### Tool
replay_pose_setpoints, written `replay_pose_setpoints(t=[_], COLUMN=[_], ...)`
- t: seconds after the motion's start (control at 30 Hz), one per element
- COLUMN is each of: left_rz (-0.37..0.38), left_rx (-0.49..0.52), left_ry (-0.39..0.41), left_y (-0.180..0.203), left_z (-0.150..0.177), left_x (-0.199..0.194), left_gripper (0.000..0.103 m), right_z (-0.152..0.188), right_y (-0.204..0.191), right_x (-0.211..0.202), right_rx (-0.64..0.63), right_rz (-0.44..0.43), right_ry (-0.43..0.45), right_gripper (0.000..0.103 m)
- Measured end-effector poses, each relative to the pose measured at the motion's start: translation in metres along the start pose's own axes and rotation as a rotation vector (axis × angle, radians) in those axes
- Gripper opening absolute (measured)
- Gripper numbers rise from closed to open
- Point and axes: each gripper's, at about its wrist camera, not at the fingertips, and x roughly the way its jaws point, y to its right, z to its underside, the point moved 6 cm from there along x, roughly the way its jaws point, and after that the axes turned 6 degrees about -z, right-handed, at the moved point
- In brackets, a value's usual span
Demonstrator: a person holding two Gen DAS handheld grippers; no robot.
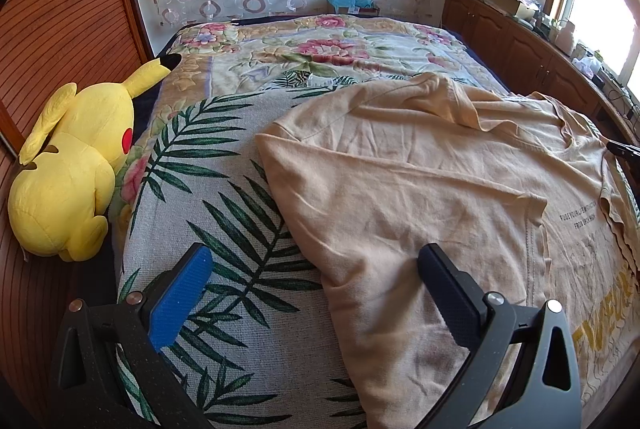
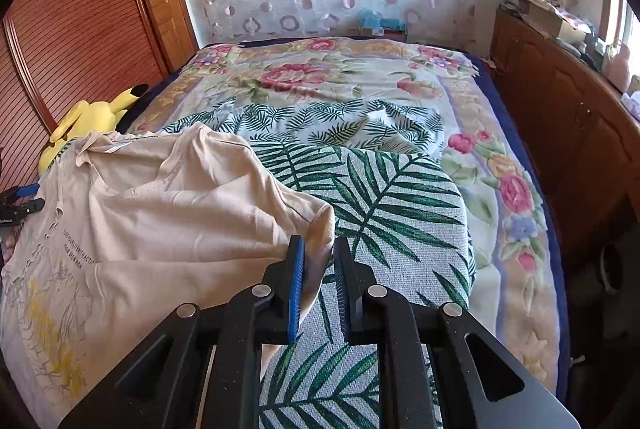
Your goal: Fold small clothes
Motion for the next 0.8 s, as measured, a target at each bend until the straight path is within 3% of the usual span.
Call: replay_pose_setpoints(t=[0.03, 0.13, 0.33, 0.5, 0.8], left_rz=[0.01, 0.044, 0.072, 0.067, 0.067], left_rx=[-0.009, -0.038, -0.096, -0.113, -0.03], left_ry=[0.005, 0.035, 0.02, 0.006, 0.022], left_y=[-0.001, -0.006, -0.018, -0.025, -0.005], left_z=[-0.002, -0.012, -0.035, -0.044, -0.043], left_x=[-0.001, -0.004, 0.009, 0.021, 0.021], left_gripper=[0.103, 0.098, 0.066, 0.056, 0.054], right_z=[0.0, 0.001, 0.004, 0.004, -0.003], right_y=[0.0, -0.001, 0.003, 0.003, 0.0], right_x=[-0.002, -0.004, 0.0, 0.005, 0.013], right_rx=[-0.005, -0.022, -0.027, -0.029, -0.068], right_rz=[-0.004, -0.003, 0.012, 0.014, 0.034], right_ry=[0.0, -0.001, -0.012, -0.022, -0.019], right_gripper=[0.018, 0.044, 0.045, 0.045, 0.045])
